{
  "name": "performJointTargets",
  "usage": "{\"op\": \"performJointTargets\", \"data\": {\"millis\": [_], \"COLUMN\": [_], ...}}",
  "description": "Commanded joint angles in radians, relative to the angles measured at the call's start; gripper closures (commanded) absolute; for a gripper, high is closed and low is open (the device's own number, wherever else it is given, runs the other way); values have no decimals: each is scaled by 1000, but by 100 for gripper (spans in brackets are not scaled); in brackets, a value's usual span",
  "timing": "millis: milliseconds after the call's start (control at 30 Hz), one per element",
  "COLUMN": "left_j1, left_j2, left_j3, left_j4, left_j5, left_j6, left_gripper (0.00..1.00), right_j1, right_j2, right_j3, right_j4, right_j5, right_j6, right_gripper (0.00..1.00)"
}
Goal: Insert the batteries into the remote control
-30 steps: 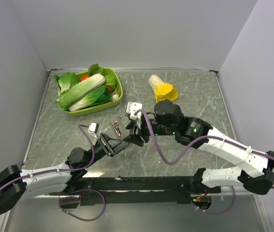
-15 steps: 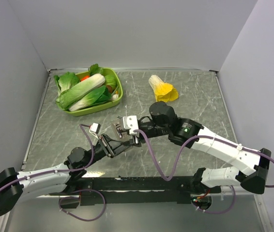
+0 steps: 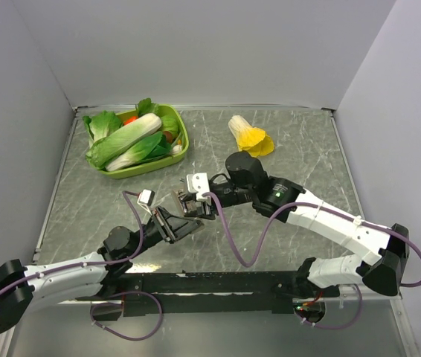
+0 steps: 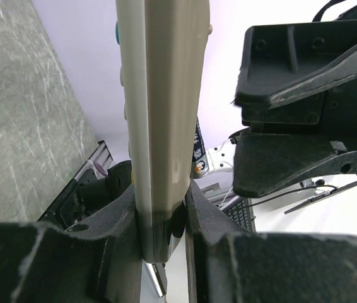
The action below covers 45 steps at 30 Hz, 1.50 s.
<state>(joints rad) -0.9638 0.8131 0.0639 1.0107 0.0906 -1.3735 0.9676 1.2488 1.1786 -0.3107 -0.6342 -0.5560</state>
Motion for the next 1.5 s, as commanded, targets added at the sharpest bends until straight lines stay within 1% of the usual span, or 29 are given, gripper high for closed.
{"op": "performJointTargets", "data": {"millis": [0, 433, 767, 900, 1067, 1167, 1367, 1467], "left_j1": [-3, -3, -4, -3, -3, -4, -3, -3], "left_j2": [-20, -35, -34, -40, -57, -61, -46, -25], "left_j3": [39, 43, 50, 56, 53, 48, 30, 31], "left_j4": [42, 28, 35, 28, 11, 6, 34, 54], "left_j5": [17, 18, 32, 38, 31, 21, 12, 23], "left_j6": [14, 21, 25, 33, 34, 31, 13, 7], "left_gripper": [99, 99, 99, 99, 99, 99, 99, 99], "right_j1": [-7, -17, -20, -20, -20, -20, -20, -20], "right_j2": [14, 38, 66, 80, 84, 77, 38, 17], "right_j3": [-14, -33, -25, -20, -14, 6, 45, 62], "right_j4": [44, 67, 58, 53, 44, 30, 22, 21], "right_j5": [-41, -32, -22, -24, -44, -64, -97, -110], "right_j6": [-18, -15, -22, -16, -1, 11, 41, 45], "right_gripper": [50, 54, 55, 58, 58, 56, 45, 43]}}
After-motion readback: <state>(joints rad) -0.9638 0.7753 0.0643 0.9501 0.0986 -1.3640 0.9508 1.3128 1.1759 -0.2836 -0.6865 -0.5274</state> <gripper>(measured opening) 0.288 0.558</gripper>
